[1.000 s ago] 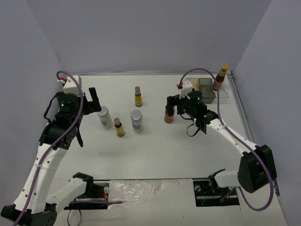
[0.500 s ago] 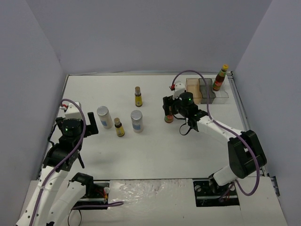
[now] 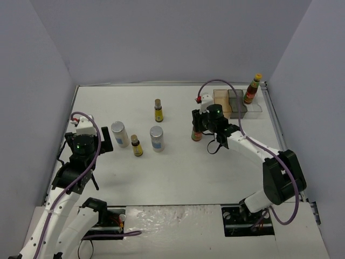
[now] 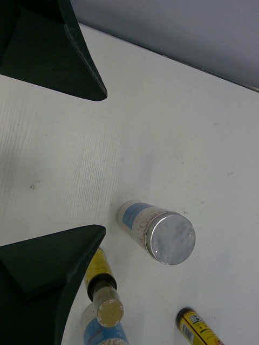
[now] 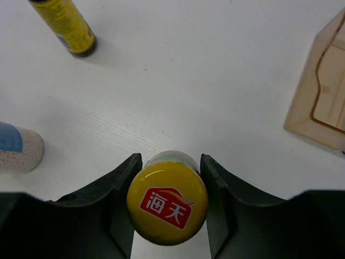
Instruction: Organize the condiment bottles
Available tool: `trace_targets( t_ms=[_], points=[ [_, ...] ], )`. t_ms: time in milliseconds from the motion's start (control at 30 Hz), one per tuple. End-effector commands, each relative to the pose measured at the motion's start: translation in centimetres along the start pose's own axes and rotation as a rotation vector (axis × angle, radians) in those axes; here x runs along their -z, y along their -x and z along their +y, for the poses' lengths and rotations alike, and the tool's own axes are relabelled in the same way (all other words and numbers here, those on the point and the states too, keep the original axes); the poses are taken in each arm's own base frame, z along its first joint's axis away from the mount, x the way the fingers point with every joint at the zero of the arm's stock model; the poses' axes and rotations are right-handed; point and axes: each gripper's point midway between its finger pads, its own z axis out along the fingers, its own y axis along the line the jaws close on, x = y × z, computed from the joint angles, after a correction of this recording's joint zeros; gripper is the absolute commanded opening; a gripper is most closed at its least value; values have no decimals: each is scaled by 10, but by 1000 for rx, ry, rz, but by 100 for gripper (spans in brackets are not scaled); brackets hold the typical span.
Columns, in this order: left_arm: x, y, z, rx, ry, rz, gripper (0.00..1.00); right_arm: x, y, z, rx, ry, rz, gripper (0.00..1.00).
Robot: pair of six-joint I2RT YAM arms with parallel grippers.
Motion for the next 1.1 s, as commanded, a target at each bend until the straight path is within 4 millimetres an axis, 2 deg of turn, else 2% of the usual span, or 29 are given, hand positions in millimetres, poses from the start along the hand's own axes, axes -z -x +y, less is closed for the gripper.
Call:
trace_targets(
  t_ms=[0, 33, 67, 100, 200, 300, 367, 467, 567, 733, 933, 1067],
  points=[
    [0, 25, 2, 22, 14, -81, 97, 49, 121, -35, 2, -86, -268, 0],
    [0, 25, 2, 22, 14, -82, 97, 55, 127, -45, -5, -105, -277, 0],
    [0, 25, 2, 20, 16, -83, 97, 67, 148, -63, -16, -138, -316, 0],
    [0, 26, 3, 21, 17, -86, 97, 75, 153, -84, -29, -182, -324, 0],
    [1, 26, 4, 22, 19, -91, 97, 90, 170, -123, -32, -275, -356, 0],
    [3, 28, 5, 23, 22, -99, 97, 105, 177, -175, -62, -389, -376, 0],
    [3, 27, 5, 21, 23, -98, 97, 107, 181, -196, -70, -428, -386, 0],
    [2, 28, 6, 20, 25, -97, 97, 113, 179, -240, -92, -513, -396, 0],
    [3, 28, 7, 23, 28, -100, 97, 109, 176, -273, -112, -564, -402, 0],
    [3, 28, 9, 20, 36, -100, 97, 101, 173, -311, -127, -612, -414, 0],
    [2, 27, 10, 19, 41, -95, 97, 90, 171, -335, -124, -641, -427, 0],
    [1, 27, 11, 16, 46, -94, 97, 81, 173, -342, -122, -632, -434, 0]
  ],
)
